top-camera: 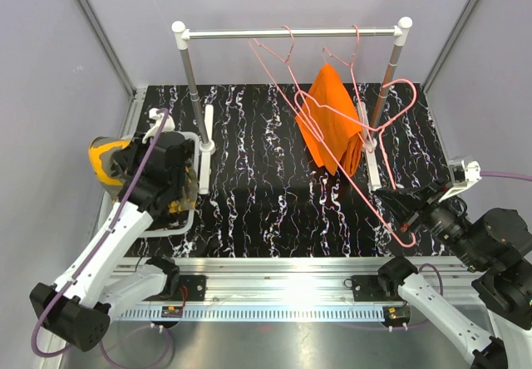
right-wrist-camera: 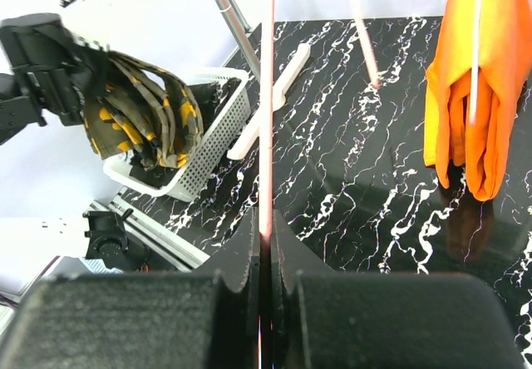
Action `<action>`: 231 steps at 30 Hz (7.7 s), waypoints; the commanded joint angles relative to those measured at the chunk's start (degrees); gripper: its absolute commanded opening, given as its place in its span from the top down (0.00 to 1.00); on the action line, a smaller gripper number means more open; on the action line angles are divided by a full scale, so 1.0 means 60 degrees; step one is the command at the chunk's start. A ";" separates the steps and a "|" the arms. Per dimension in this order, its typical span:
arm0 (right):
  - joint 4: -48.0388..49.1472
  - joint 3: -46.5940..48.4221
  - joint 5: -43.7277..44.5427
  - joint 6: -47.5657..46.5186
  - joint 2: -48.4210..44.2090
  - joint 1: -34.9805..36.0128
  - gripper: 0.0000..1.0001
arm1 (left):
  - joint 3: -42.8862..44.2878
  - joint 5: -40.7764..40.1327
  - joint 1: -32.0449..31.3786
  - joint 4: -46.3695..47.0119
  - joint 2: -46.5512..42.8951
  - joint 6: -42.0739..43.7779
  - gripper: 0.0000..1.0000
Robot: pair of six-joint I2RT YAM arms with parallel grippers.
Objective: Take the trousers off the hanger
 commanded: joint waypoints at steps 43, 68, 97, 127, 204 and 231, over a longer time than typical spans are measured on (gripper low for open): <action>0.0919 -0.0058 -0.0504 0.0042 -0.0358 -0.0028 1.00 | 0.2757 0.1315 0.0917 -0.1851 0.3745 -0.2608 1.00; 0.0671 0.0924 -0.0738 0.0247 -0.0343 -0.0028 1.00 | 0.1454 -0.0738 0.0976 0.1726 -0.1666 0.1978 1.00; 0.0465 0.0850 -0.0430 0.0086 -0.0299 -0.0028 1.00 | 0.3299 0.4801 0.1489 -0.2318 0.5340 -0.4704 0.62; 0.1152 0.1187 0.0566 -0.0852 0.1751 -0.0028 1.00 | 0.2228 1.2433 0.5503 -0.2594 0.7871 -0.6711 0.01; 0.0716 0.3589 0.5050 -0.1833 0.7494 0.0531 0.01 | 0.2273 1.1890 0.4829 -0.4984 -0.3963 -0.5920 0.01; 0.0744 0.4322 0.1357 -0.2038 0.9647 -0.2226 0.99 | 0.2068 1.2813 0.4726 -0.4896 -0.4124 -0.5773 0.01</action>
